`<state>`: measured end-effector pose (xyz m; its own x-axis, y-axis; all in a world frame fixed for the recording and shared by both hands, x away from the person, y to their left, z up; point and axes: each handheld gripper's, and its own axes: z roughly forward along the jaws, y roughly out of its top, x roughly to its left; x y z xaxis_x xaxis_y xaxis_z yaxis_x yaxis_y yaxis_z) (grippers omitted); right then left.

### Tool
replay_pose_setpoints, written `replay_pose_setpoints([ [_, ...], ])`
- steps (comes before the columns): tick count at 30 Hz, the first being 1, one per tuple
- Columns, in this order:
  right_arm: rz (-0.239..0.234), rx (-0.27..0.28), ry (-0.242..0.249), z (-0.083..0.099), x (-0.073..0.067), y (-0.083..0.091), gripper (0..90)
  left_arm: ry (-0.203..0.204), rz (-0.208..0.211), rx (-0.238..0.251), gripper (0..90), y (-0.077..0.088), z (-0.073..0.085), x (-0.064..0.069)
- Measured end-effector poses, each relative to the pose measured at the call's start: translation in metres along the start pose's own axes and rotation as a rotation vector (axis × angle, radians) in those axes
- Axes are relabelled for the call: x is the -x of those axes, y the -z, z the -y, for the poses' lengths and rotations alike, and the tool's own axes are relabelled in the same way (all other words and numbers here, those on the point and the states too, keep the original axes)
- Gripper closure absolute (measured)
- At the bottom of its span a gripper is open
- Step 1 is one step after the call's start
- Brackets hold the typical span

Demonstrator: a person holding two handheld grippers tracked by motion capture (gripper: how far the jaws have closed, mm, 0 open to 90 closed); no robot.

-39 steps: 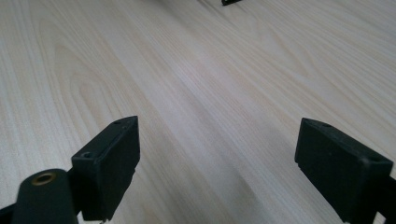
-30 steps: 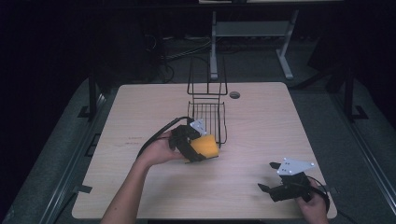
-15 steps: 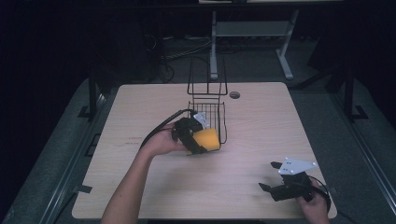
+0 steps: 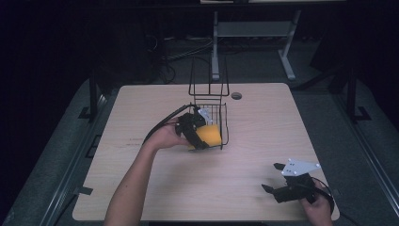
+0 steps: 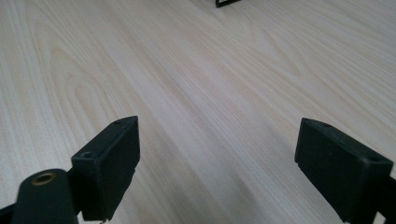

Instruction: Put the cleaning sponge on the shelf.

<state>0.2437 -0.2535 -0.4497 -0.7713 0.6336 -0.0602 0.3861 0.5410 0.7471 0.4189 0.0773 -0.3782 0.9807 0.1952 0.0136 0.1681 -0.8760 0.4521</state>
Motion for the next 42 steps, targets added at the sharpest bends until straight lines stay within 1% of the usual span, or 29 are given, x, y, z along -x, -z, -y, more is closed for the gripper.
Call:
replay_pose_setpoints([
  [2,0.001,0.0,0.0,0.0,0.0,0.0,13.8,0.001,0.006,0.008,21.6,-0.001,-0.001,-0.002],
  [3,0.001,-0.002,-0.002,0.001,0.0,0.0,13.8,0.005,0.006,0.005,21.6,-0.002,-0.001,-0.004],
  [4,0.001,-0.001,-0.001,0.001,0.0,0.0,13.8,-0.002,0.005,-0.004,21.6,-0.003,-0.002,-0.005],
  [5,-0.002,0.0,-0.006,0.001,0.0,0.0,13.8,-0.004,0.008,-0.007,21.6,-0.003,-0.003,-0.007],
  [9,-0.002,-0.001,-0.003,0.001,0.001,0.0,13.8,-0.002,0.014,-0.013,21.7,-0.008,-0.007,-0.01],
  [10,-0.004,-0.001,-0.005,0.001,0.0,0.0,13.8,-0.007,0.011,-0.012,21.6,-0.009,-0.009,-0.011],
  [14,-0.004,0.001,-0.012,0.001,0.0,0.0,13.8,0.0,0.019,-0.007,21.7,-0.015,-0.009,-0.015],
  [15,-0.005,0.001,-0.012,0.001,0.0,0.0,13.8,0.005,0.022,-0.013,21.7,-0.016,-0.008,-0.016],
  [17,-0.005,0.001,-0.013,0.002,0.0,0.0,13.8,0.006,0.017,-0.01,21.6,-0.016,-0.008,-0.018],
  [18,-0.005,0.001,-0.013,0.002,0.0,0.0,13.8,0.005,0.018,-0.02,21.6,-0.016,-0.009,-0.02],
  [21,-0.005,-0.002,-0.009,0.002,0.0,-0.001,13.8,-0.004,0.015,-0.03,21.6,-0.015,-0.013,-0.023],
  [23,-0.008,-0.003,-0.012,0.001,0.0,-0.001,13.8,-0.004,0.012,-0.02,21.6,-0.015,-0.014,-0.025],
  [24,-0.007,-0.002,-0.01,0.001,0.0,-0.001,13.8,0.002,0.017,-0.015,21.6,-0.016,-0.015,-0.026],
  [26,-0.004,-0.005,-0.007,0.001,0.0,-0.001,13.8,-0.003,0.014,-0.025,21.6,-0.017,-0.016,-0.029],
  [28,-0.003,-0.006,-0.002,0.002,0.001,-0.001,13.8,0.001,0.017,-0.032,21.6,-0.019,-0.017,-0.032],
  [33,-0.004,-0.005,-0.008,0.002,0.001,0.0,13.8,-0.01,0.009,-0.029,21.6,-0.022,-0.02,-0.038],
  [35,-0.004,-0.007,-0.008,0.002,0.001,-0.001,13.8,0.004,0.012,-0.007,21.6,-0.025,-0.018,-0.042],
  [39,-0.003,-0.007,-0.005,0.002,0.001,-0.001,13.8,0.015,0.002,-0.014,21.5,-0.03,-0.016,-0.047],
  [42,-0.003,-0.007,-0.004,0.002,0.001,-0.001,13.8,0.019,0.003,-0.018,21.4,-0.033,-0.015,-0.05],
])
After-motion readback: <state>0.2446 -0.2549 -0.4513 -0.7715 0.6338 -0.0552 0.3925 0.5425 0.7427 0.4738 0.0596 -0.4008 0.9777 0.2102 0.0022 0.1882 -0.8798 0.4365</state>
